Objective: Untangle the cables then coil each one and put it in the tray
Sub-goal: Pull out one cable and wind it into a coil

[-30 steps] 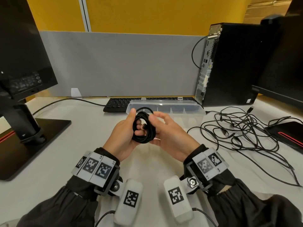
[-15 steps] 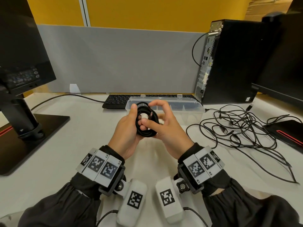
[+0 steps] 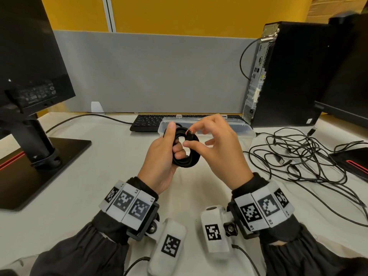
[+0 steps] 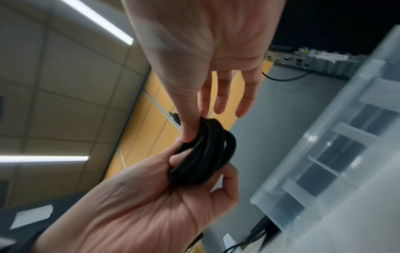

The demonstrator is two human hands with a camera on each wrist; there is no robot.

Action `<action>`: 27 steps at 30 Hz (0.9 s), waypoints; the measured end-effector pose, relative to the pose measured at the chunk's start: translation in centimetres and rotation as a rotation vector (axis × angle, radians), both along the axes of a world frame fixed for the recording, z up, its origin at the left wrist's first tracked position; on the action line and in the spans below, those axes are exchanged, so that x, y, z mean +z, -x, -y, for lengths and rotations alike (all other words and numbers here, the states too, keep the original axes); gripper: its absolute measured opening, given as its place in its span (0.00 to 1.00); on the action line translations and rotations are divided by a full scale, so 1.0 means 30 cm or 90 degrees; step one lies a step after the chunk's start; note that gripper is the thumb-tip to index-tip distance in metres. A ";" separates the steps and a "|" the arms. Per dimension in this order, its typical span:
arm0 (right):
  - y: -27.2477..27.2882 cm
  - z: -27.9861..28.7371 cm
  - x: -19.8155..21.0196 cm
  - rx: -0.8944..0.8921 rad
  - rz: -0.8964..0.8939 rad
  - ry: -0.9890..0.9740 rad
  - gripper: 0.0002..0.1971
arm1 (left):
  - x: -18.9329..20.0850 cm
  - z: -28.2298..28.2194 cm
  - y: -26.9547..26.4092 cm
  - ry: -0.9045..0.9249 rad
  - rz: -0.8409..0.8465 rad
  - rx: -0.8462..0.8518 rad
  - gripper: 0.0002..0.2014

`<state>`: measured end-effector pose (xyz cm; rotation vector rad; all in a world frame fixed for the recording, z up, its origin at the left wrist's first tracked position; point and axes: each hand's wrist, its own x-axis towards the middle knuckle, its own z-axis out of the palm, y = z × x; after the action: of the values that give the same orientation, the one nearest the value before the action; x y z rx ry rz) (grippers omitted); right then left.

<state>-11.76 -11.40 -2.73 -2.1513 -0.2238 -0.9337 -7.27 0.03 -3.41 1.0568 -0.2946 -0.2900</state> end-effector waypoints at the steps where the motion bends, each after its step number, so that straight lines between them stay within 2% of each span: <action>1: 0.004 -0.003 0.007 0.003 0.022 0.022 0.07 | 0.000 -0.004 -0.006 0.002 0.011 0.010 0.15; 6: 0.049 -0.023 0.050 0.131 0.152 -0.042 0.07 | 0.013 -0.051 -0.069 0.011 0.023 0.114 0.14; 8: 0.052 -0.023 0.053 0.161 0.155 -0.073 0.10 | 0.021 -0.066 -0.085 0.000 0.056 0.148 0.16; 11: 0.047 0.017 0.052 0.143 0.016 -0.044 0.12 | 0.030 -0.083 -0.094 0.000 0.068 0.174 0.18; 14: 0.042 0.048 0.037 0.096 -0.188 0.145 0.08 | 0.027 -0.086 -0.101 -0.010 0.082 0.188 0.18; 16: 0.036 0.040 0.026 0.085 -0.289 0.268 0.11 | 0.014 -0.073 -0.101 -0.040 0.104 0.186 0.17; 19: 0.039 0.000 0.036 0.112 -0.353 0.280 0.10 | 0.003 -0.057 -0.090 -0.072 0.128 0.173 0.16; 22: 0.043 -0.034 0.049 0.093 -0.303 0.278 0.04 | 0.007 -0.060 -0.083 -0.066 0.163 0.171 0.18; 25: 0.041 -0.042 0.075 0.070 -0.138 0.261 0.09 | 0.008 -0.065 -0.076 -0.089 0.210 0.178 0.25; 27: 0.036 -0.021 0.079 0.078 -0.063 0.238 0.12 | 0.011 -0.067 -0.071 -0.101 0.229 0.175 0.23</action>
<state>-12.82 -10.76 -0.35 -2.4843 -0.5080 -0.7583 -5.14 2.05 -3.10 1.2909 -0.4475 0.1286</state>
